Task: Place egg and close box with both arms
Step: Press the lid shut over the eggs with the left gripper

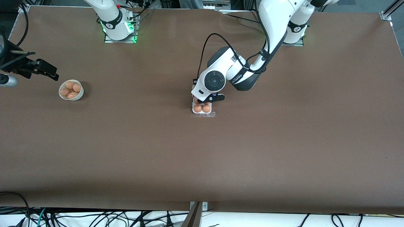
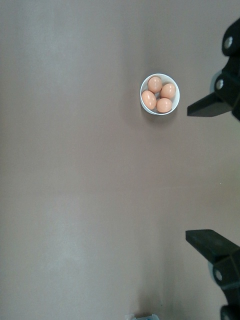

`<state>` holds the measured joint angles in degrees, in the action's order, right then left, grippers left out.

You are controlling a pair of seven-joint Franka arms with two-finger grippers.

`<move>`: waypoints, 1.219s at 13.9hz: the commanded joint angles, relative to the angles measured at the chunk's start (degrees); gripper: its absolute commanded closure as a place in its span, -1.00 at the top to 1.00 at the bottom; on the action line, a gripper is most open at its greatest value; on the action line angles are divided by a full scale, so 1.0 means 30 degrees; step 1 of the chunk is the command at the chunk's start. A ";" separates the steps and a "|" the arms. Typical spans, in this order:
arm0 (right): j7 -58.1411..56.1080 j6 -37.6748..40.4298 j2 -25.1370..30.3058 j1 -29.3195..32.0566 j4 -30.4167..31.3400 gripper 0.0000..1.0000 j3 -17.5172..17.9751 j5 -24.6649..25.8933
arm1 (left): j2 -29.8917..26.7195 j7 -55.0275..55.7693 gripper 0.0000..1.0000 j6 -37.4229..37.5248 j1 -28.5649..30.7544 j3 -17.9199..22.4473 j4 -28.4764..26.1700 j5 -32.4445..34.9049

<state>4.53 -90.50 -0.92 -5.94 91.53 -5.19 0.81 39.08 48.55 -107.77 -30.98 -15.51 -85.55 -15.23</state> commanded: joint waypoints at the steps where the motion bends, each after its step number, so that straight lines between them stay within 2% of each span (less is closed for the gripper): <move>1: 0.0218 -0.0126 0.0102 0.0047 0.0046 1.00 0.0059 -0.0271 | 0.0332 0.0573 -1.00 -0.0345 -0.0308 0.0336 0.0598 0.0826; 6: 0.0218 -0.0126 0.0102 0.0047 0.0076 1.00 0.0059 -0.0301 | 0.0332 0.1099 -1.00 -0.0875 -0.0308 0.0395 0.0743 0.1327; 15: 0.0247 -0.0126 0.0102 0.0047 0.0075 1.00 0.0059 -0.0330 | 0.0421 0.1188 -0.97 -0.1549 -0.0250 0.1391 0.1682 0.1356; 16: 0.0247 -0.0126 0.0102 0.0047 0.0047 1.00 0.0059 -0.0330 | 0.0246 0.1188 -0.93 -0.1404 -0.0104 0.1653 0.1798 0.1356; 17: 0.0218 -0.0126 0.0102 0.0047 0.0046 1.00 0.0059 -0.0330 | 0.0099 0.1188 -0.80 -0.1170 -0.0074 0.2149 0.2321 0.1385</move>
<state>4.56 -90.59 -0.94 -5.94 91.53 -5.19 0.70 39.33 50.80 -112.58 -31.05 -10.95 -82.01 -13.06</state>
